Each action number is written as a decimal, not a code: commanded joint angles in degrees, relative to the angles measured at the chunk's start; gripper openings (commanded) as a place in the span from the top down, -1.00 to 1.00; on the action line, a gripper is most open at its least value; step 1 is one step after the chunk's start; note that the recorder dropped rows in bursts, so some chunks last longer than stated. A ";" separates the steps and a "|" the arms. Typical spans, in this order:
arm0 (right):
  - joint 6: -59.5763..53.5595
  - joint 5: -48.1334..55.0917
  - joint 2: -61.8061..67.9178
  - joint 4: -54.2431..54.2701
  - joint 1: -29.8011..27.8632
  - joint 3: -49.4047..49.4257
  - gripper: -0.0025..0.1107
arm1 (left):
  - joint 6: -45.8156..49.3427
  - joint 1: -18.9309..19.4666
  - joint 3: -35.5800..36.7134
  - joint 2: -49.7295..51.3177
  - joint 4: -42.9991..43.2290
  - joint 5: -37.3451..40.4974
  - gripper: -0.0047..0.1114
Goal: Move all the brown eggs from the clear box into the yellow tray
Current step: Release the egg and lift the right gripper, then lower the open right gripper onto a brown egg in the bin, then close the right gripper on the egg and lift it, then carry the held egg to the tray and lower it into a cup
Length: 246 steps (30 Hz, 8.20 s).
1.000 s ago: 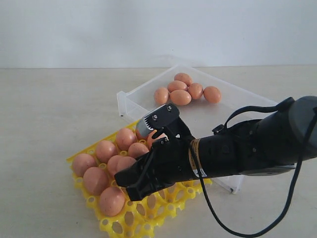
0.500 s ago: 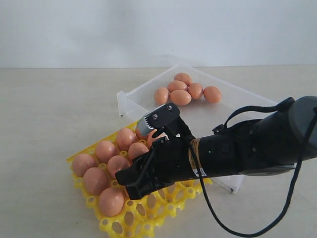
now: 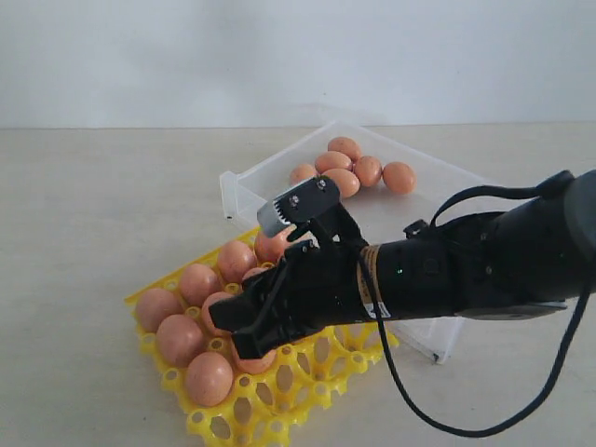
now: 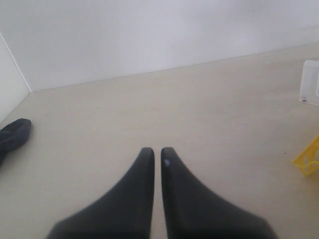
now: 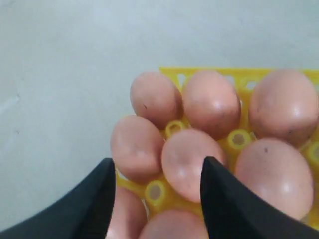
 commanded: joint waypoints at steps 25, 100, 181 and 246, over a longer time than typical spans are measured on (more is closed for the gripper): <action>-65.04 92.62 9.51 50.49 -13.77 -53.13 0.94 | -0.23 0.08 0.20 -0.18 0.07 0.02 0.85; -32.47 66.19 31.75 32.39 -16.02 -54.51 0.08 | -0.23 0.08 0.20 -0.18 0.07 0.02 0.85; -24.15 -19.01 -24.92 15.62 -15.91 22.09 0.96 | -0.23 0.08 0.20 -0.18 0.07 0.02 0.85; 4.40 -10.83 6.51 -17.94 -11.82 -4.71 0.96 | -0.23 0.08 0.20 -0.18 0.07 0.02 0.85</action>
